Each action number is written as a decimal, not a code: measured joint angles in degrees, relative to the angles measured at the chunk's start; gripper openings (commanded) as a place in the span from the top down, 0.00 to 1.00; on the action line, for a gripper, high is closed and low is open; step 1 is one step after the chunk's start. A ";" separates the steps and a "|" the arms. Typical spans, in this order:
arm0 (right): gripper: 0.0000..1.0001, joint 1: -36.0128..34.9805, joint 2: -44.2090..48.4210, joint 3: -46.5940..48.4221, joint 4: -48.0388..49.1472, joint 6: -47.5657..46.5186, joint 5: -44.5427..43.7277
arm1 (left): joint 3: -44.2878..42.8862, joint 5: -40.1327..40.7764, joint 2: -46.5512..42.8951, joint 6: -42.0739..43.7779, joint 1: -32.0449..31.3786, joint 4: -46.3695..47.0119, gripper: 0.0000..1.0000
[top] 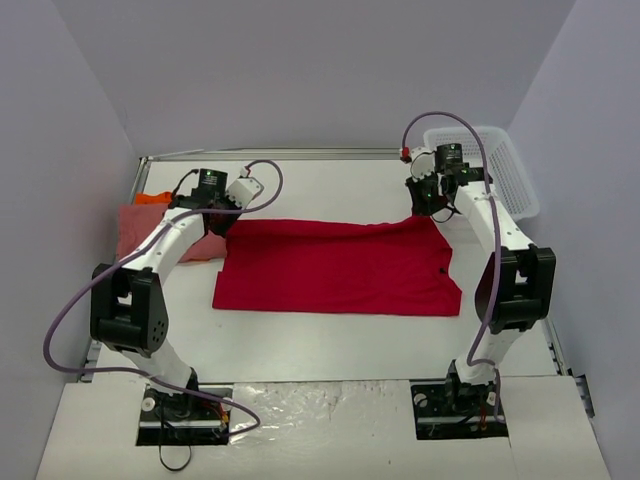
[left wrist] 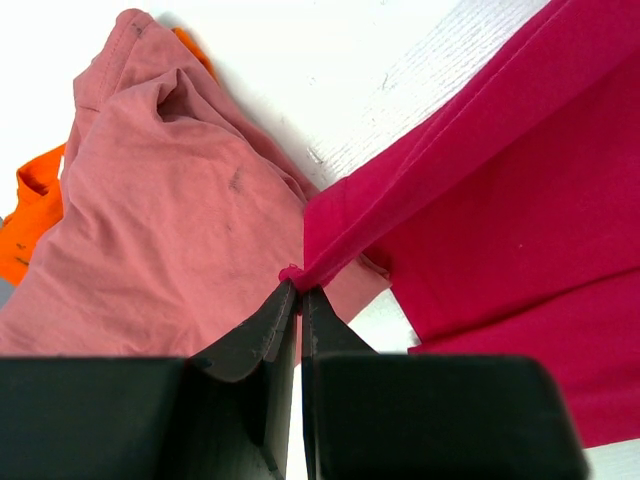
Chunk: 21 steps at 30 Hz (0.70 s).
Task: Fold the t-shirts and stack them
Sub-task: Fold the other side of the tshirt into a rectangle
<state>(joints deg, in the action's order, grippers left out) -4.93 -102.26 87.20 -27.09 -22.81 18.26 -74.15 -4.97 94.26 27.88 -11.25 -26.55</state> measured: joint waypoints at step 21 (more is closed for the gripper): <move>1.00 0.00 6.03 -8.13 -1.05 -0.46 0.35 | 3.67 -1.09 -1.77 0.13 0.00 -0.28 0.98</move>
<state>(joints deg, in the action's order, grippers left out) -4.93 -96.23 79.07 -28.14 -23.27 18.61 -70.48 -6.07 92.49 28.01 -11.25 -26.83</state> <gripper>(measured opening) 0.018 0.034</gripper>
